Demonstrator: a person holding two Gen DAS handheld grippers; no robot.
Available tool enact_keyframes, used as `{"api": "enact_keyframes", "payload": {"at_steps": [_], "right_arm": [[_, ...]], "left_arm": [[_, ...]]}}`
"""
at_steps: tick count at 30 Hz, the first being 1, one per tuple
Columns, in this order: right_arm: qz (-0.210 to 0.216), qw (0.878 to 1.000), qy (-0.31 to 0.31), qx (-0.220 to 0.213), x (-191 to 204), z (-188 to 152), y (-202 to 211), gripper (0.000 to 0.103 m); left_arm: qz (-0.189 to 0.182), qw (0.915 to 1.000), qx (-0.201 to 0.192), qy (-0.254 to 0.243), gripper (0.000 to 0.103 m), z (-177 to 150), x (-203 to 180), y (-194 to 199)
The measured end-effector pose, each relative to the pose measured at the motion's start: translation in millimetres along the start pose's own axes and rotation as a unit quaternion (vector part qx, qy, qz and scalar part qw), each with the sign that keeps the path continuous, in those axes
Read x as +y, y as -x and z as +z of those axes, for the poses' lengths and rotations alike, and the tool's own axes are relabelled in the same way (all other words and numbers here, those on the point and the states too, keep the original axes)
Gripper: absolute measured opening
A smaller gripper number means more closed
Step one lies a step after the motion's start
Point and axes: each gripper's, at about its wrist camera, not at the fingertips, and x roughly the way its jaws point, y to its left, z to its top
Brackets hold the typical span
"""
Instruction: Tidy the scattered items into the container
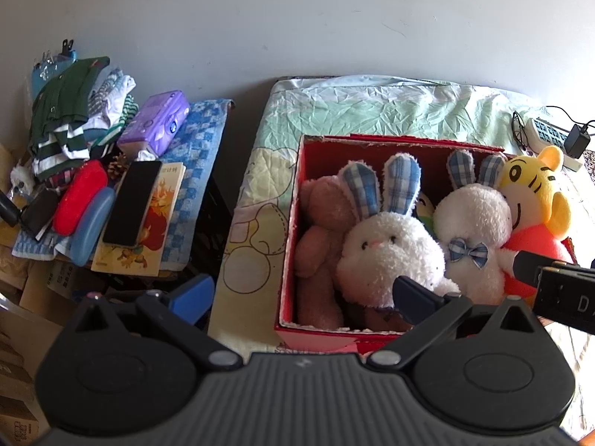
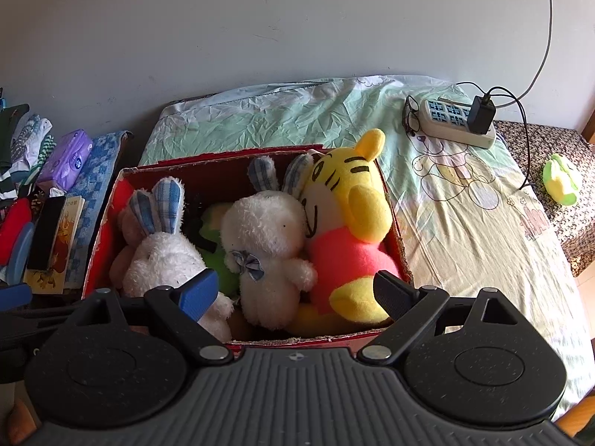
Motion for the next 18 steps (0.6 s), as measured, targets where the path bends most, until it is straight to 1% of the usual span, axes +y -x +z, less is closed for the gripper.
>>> {"api": "enact_keyframes", "payload": {"at_steps": [3, 9, 18], "right_arm": [[0.0, 1.0, -0.003, -0.001, 0.7, -0.7, 0.6, 0.092], [-0.016, 1.0, 0.01, -0.004, 6.3, -1.4, 0.5, 0.092], [-0.029, 1.0, 0.001, -0.006, 5.9, 1.6, -2.6, 0.092]], "left_arm": [[0.0, 1.0, 0.001, -0.007, 0.102, -0.9, -1.0, -0.9], [-0.006, 0.9999, 0.005, -0.011, 0.102, -0.3, -0.9, -5.6], [-0.019, 0.9997, -0.004, -0.016, 0.099, 5.3, -5.4, -9.6]]}}
